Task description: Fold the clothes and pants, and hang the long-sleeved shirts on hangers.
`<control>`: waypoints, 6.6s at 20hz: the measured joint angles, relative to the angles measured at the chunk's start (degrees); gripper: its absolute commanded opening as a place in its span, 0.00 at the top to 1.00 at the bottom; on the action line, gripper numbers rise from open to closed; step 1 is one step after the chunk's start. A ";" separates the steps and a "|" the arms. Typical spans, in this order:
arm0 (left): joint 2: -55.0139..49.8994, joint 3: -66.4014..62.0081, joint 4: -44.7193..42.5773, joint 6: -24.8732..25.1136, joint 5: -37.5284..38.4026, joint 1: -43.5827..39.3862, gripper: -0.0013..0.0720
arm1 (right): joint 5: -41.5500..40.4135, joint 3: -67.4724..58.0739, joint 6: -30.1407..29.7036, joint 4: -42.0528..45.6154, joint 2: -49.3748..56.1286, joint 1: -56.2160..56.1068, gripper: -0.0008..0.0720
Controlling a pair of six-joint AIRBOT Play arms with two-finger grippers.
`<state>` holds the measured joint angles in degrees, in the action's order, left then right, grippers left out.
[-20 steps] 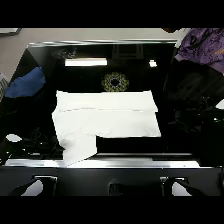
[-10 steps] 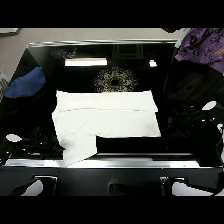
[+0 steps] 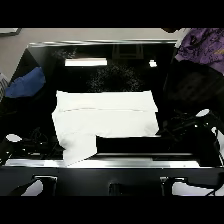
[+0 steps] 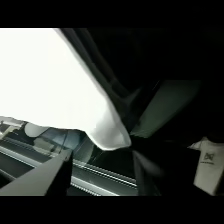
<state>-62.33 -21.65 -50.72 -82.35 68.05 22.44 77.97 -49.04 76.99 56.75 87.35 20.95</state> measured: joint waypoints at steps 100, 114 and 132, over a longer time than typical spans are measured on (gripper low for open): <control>-41.40 -64.26 -4.68 -3.76 -3.67 -10.71 0.43 | -14.84 -32.72 8.22 14.38 13.31 -15.91 0.32; -39.04 -73.22 -3.89 -3.78 -0.24 -10.71 0.12 | 4.52 -40.44 4.42 -4.00 20.59 -0.90 0.26; -38.47 -73.53 -1.20 -4.24 1.49 -12.55 0.85 | 2.05 -42.58 5.20 -4.09 20.46 -9.14 0.96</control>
<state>-100.79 -95.18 -51.92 -86.59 69.54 9.89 80.03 -91.61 82.19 52.66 107.81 11.81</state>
